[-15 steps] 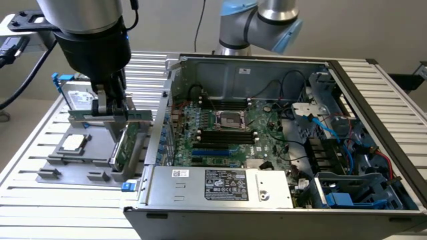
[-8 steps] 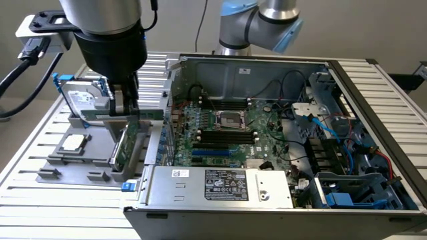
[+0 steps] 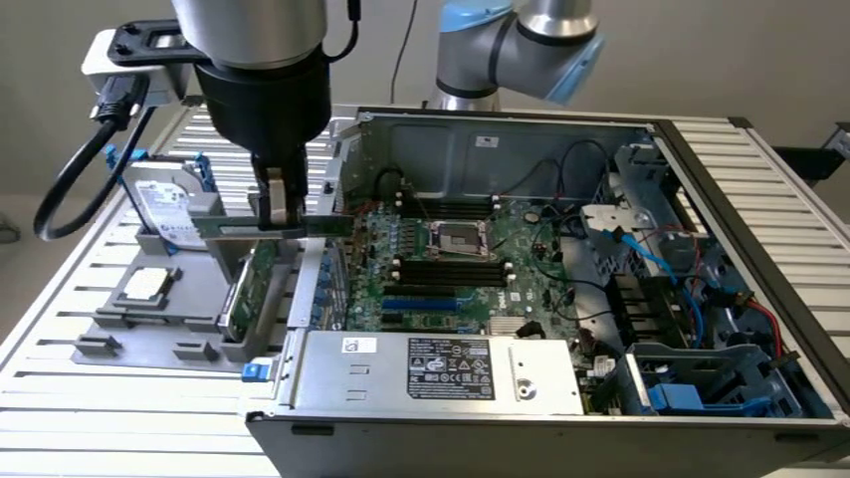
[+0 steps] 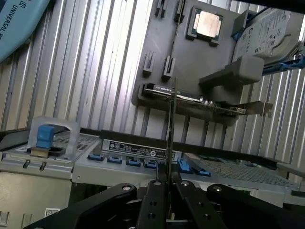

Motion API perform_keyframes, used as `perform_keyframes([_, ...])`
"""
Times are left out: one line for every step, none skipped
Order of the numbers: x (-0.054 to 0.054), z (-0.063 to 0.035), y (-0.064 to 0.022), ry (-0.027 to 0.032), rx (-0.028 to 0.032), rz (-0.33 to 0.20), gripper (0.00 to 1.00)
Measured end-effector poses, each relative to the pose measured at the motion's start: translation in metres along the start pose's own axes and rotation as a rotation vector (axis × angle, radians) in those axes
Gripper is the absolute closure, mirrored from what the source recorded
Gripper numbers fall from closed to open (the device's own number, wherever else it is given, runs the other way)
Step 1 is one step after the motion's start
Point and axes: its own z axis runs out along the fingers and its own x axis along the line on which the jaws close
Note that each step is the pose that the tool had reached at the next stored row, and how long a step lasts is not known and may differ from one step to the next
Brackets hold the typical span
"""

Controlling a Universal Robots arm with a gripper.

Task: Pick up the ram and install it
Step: 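Pick up the ram and move it above insertion slot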

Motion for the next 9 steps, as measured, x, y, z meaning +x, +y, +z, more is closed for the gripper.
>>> perform_keyframes([0.000,-0.0019,-0.0032,-0.0016,-0.0005,-0.001,0.86])
perform_keyframes([0.001,-0.0039,-0.0065,-0.0032,-0.0008,-0.001,0.86])
perform_keyframes([0.001,-0.0058,-0.0099,-0.0048,-0.0012,-0.001,0.86])
perform_keyframes([0.001,-0.0079,-0.0131,-0.0061,-0.0018,-0.002,0.86])
perform_keyframes([0.002,-0.0099,-0.0164,-0.0075,-0.0023,-0.002,0.86])
perform_keyframes([0.002,-0.0118,-0.0197,-0.0090,-0.0027,-0.002,0.86])
perform_keyframes([0.002,-0.0139,-0.0232,-0.0105,-0.0033,-0.003,0.86])
perform_keyframes([0.003,-0.0157,-0.0266,-0.0118,-0.0038,-0.003,0.86])
perform_keyframes([0.003,-0.0176,-0.0300,-0.0129,-0.0043,-0.004,0.86])
